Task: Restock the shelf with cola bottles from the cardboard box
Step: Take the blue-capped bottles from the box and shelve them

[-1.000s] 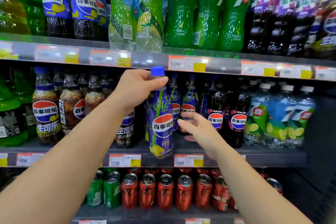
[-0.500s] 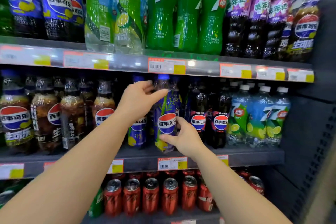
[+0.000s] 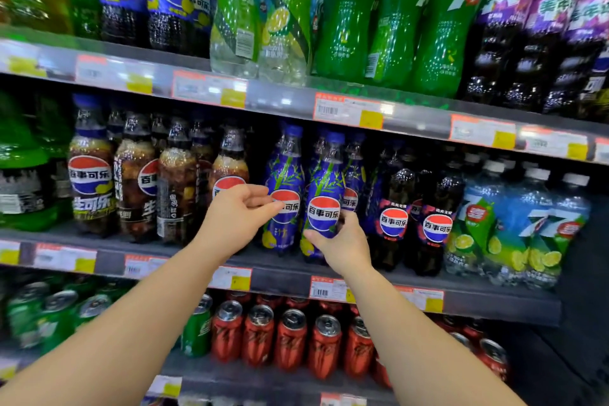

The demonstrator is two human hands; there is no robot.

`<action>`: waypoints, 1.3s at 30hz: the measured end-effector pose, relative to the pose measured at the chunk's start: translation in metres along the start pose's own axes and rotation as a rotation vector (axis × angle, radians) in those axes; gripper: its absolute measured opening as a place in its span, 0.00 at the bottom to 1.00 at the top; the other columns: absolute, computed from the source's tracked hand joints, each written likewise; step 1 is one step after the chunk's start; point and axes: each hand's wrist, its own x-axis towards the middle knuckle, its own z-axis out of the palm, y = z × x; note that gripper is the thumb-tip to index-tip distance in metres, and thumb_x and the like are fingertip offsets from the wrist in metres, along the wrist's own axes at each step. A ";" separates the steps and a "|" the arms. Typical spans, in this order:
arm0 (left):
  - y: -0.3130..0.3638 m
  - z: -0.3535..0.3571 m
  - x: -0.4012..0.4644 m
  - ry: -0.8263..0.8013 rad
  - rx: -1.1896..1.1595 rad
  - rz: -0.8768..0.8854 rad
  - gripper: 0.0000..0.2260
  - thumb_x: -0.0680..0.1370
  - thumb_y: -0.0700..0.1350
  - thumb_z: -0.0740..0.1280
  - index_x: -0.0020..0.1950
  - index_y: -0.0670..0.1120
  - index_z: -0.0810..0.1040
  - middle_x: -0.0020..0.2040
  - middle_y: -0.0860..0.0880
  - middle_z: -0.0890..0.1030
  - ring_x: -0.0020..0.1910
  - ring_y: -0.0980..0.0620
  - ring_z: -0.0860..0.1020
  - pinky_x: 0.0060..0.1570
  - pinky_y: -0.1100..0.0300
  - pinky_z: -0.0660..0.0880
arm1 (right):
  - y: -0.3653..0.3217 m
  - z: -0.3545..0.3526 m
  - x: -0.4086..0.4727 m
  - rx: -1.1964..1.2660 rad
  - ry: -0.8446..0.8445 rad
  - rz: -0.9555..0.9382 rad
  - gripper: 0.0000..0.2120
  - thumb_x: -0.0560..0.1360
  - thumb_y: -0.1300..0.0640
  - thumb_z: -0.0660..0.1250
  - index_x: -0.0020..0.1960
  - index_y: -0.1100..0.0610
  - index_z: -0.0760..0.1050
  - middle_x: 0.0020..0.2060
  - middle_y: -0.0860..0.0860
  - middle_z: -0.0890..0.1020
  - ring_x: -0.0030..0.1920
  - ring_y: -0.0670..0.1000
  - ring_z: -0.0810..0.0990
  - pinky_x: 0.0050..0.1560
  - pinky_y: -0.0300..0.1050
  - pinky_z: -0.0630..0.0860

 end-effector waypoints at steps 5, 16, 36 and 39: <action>-0.003 -0.012 -0.011 0.024 0.001 -0.022 0.19 0.69 0.51 0.76 0.58 0.49 0.79 0.49 0.56 0.83 0.45 0.65 0.81 0.47 0.62 0.77 | -0.012 -0.001 -0.018 -0.015 0.178 0.002 0.40 0.62 0.41 0.77 0.67 0.52 0.64 0.60 0.51 0.72 0.59 0.54 0.75 0.57 0.52 0.75; -0.025 -0.138 -0.067 0.074 0.282 -0.106 0.29 0.70 0.54 0.74 0.69 0.49 0.72 0.62 0.51 0.79 0.59 0.54 0.77 0.57 0.58 0.74 | -0.089 0.098 -0.094 0.015 -0.084 -0.255 0.30 0.69 0.42 0.73 0.67 0.49 0.69 0.59 0.48 0.74 0.59 0.49 0.73 0.59 0.46 0.72; -0.119 -0.772 -0.348 0.481 1.223 -0.738 0.30 0.72 0.62 0.67 0.73 0.56 0.66 0.76 0.45 0.63 0.74 0.44 0.60 0.72 0.48 0.59 | -0.425 0.624 -0.473 -0.100 -1.077 -0.755 0.25 0.75 0.46 0.67 0.70 0.52 0.68 0.64 0.56 0.75 0.65 0.56 0.72 0.61 0.47 0.71; -0.148 -0.839 -0.367 0.511 1.258 -0.866 0.31 0.73 0.62 0.66 0.74 0.59 0.61 0.78 0.45 0.56 0.76 0.42 0.55 0.73 0.47 0.54 | -0.457 0.701 -0.509 -0.098 -1.161 -0.790 0.28 0.75 0.44 0.66 0.72 0.50 0.65 0.67 0.53 0.72 0.68 0.54 0.69 0.65 0.47 0.68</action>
